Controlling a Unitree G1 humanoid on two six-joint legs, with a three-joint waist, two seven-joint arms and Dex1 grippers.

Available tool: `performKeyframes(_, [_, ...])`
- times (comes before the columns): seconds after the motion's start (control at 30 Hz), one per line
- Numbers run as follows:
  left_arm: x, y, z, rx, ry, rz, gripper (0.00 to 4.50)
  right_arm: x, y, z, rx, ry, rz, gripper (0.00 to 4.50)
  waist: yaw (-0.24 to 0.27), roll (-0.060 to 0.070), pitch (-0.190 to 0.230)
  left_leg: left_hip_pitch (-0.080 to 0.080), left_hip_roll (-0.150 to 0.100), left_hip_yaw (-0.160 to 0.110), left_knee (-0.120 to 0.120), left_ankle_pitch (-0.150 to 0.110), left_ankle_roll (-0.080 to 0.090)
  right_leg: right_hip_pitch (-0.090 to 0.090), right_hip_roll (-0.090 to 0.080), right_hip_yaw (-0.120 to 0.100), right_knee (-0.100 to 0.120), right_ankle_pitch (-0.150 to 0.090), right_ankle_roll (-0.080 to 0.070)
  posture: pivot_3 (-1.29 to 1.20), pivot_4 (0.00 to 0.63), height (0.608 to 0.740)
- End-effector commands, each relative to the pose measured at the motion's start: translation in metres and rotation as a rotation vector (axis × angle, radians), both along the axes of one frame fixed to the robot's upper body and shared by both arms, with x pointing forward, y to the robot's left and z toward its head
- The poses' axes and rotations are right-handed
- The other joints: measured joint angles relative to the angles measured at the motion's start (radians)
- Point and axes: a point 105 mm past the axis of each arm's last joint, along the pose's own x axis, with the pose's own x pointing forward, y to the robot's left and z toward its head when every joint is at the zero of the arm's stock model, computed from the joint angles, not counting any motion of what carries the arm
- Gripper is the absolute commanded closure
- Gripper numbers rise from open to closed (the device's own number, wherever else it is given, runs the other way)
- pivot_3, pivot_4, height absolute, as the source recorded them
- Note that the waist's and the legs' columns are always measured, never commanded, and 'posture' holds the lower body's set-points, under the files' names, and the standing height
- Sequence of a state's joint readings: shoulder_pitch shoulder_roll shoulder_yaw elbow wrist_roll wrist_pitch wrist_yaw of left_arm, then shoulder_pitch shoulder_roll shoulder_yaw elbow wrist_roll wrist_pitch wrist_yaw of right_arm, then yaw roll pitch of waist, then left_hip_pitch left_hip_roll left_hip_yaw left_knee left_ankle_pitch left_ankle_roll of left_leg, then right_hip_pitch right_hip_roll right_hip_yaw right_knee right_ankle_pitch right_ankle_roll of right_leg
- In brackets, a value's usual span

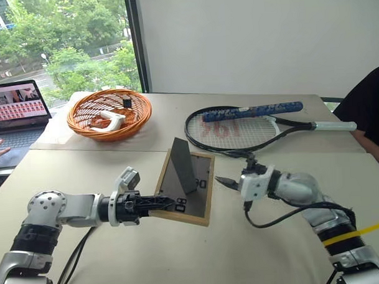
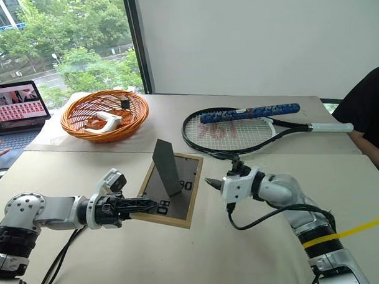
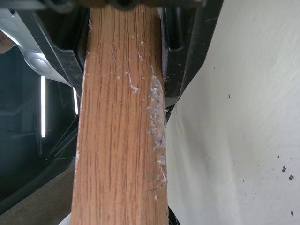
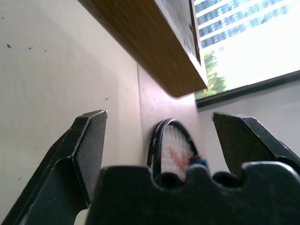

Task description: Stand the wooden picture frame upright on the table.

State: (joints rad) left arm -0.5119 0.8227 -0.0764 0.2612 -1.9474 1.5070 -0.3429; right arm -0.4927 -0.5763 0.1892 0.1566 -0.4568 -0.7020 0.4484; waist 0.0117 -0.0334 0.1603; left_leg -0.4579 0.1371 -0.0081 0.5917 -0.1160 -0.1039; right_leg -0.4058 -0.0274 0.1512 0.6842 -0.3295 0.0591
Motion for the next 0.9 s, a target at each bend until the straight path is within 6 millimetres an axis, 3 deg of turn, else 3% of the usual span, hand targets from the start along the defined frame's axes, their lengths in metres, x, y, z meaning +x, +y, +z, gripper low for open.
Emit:
performKeyframes(0.03, [0.001, -0.001, 0.014, -0.06, -0.015, -0.025, 3.33, -0.009, 0.008, 0.02, 0.044, -0.181, 0.044, 0.35, 0.001, 0.0, 0.0, 0.0, 0.0, 0.0, 0.0, 0.0, 0.0, 0.0, 0.0, 0.0, 0.0, 0.0, 0.0, 0.0, 0.15, 0.692])
performKeyframes(0.13, [0.003, 0.0, 0.016, -0.068, -0.008, -0.03, 3.33, -0.016, 0.016, 0.024, 0.073, -0.25, 0.072, 0.35, 0.001, 0.0, 0.0, 0.0, 0.0, 0.0, 0.001, 0.0, -0.001, 0.0, 0.0, 0.0, 0.002, 0.0, 0.0, 0.0, 0.15, 0.692])
performKeyframes(0.23, [0.001, -0.002, 0.015, -0.044, -0.023, -0.04, 3.33, -0.017, 0.019, 0.022, 0.092, -0.238, 0.087, 1.03, 0.001, 0.0, 0.0, 0.0, 0.0, -0.001, 0.002, 0.001, -0.001, 0.0, 0.0, 0.0, 0.004, 0.0, 0.0, 0.0, 0.15, 0.692])
performKeyframes(0.4, [0.002, -0.001, 0.015, -0.052, -0.015, -0.031, 3.33, -0.016, 0.018, 0.022, 0.093, -0.235, 0.083, 2.82, 0.0, 0.0, 0.0, 0.0, 0.0, -0.001, 0.004, 0.001, -0.001, 0.001, 0.0, 0.0, 0.006, 0.0, 0.0, 0.0, 0.15, 0.692])
performKeyframes(0.57, [-0.002, 0.007, 0.018, 0.04, -0.157, 0.05, 3.33, -0.009, 0.01, 0.02, 0.136, -0.178, 0.055, 2.97, -0.005, 0.0, 0.0, 0.0, 0.0, -0.002, 0.006, 0.001, -0.001, 0.001, 0.0, 0.0, 0.008, 0.0, 0.0, 0.0, 0.15, 0.692])
performKeyframes(0.6, [-0.002, 0.012, 0.019, 0.064, -0.2, 0.082, 2.31, -0.006, 0.006, 0.02, 0.146, -0.163, 0.04, 2.97, -0.006, -0.001, 0.0, 0.0, 0.0, -0.002, 0.006, 0.001, -0.001, 0.001, 0.0, 0.0, 0.009, 0.0, 0.0, 0.0, 0.15, 0.692])
performKeyframes(0.67, [-0.002, 0.023, 0.028, 0.057, -0.313, 0.159, 1.51, 0.002, 0.0, 0.019, 0.16, -0.126, 0.015, 3.16, -0.008, -0.001, 0.001, 0.0, 0.0, -0.002, 0.006, 0.002, -0.001, 0.001, 0.0, -0.001, 0.01, 0.0, 0.0, 0.0, 0.15, 0.692])
performKeyframes(0.7, [-0.001, 0.029, 0.033, 0.056, -0.368, 0.198, 1.32, 0.006, -0.003, 0.019, 0.179, -0.098, 0.0, 3.19, -0.009, 0.0, 0.001, 0.001, 0.0, -0.002, 0.006, 0.002, -0.001, 0.001, 0.0, -0.001, 0.01, 0.0, 0.0, 0.0, 0.15, 0.692])
performKeyframes(0.73, [-0.002, 0.032, 0.037, 0.055, -0.408, 0.223, 0.73, 0.009, -0.005, 0.019, 0.193, -0.078, -0.008, 3.2, -0.009, 0.0, 0.001, 0.001, 0.0, -0.002, 0.007, 0.002, -0.001, 0.002, 0.0, -0.001, 0.01, 0.0, 0.0, 0.0, 0.15, 0.692])
performKeyframes(0.83, [0.007, 0.054, 0.045, 0.144, -0.613, 0.39, 0.0, 0.022, -0.011, 0.023, 0.291, 0.073, -0.029, 3.22, -0.009, 0.0, 0.002, 0.001, 0.0, -0.002, 0.009, 0.002, -0.001, 0.002, 0.0, -0.001, 0.011, 0.0, 0.0, 0.0, 0.15, 0.692])
performKeyframes(0.9, [0.004, 0.063, 0.048, 0.164, -0.696, 0.42, 0.0, 0.032, -0.011, 0.026, 0.436, 0.289, -0.018, 3.22, -0.009, 0.0, 0.002, 0.001, 0.0, -0.003, 0.009, 0.002, -0.001, 0.002, 0.0, -0.001, 0.011, 0.0, 0.0, 0.0, 0.15, 0.692])
